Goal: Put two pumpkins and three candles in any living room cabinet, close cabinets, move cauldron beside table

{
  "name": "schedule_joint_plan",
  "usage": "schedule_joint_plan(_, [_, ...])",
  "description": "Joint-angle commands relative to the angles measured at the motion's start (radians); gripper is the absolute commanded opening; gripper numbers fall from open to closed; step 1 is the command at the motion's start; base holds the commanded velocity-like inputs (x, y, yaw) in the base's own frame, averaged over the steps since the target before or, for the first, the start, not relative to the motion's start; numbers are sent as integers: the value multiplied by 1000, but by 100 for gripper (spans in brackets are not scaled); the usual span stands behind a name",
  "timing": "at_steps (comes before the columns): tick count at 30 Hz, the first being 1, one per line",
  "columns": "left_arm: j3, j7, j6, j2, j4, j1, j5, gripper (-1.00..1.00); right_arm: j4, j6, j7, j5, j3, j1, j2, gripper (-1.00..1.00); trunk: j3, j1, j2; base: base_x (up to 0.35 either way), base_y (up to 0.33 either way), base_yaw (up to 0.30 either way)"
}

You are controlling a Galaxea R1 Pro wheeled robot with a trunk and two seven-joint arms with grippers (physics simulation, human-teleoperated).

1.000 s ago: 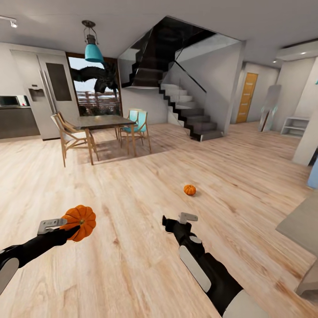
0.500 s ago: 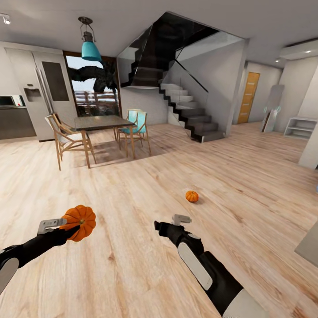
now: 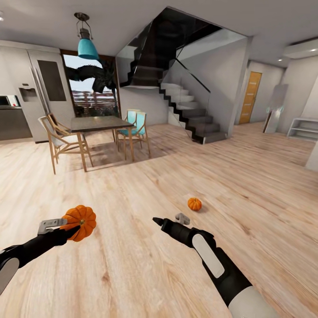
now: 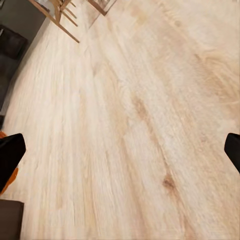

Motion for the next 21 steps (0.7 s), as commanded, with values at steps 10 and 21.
schedule_joint_plan(10, [3, -4, 7, 0, -1, -1, 6, -100, 43, -62, -94, 2, -13, -1, 3, 100, -1, 0, 0, 334, 17, 0])
schedule_joint_plan(21, [2, -4, 7, 0, -1, -1, 6, -100, 32, -119, -117, 5, -11, -1, 5, 100, -1, 0, 0, 334, 103, 0])
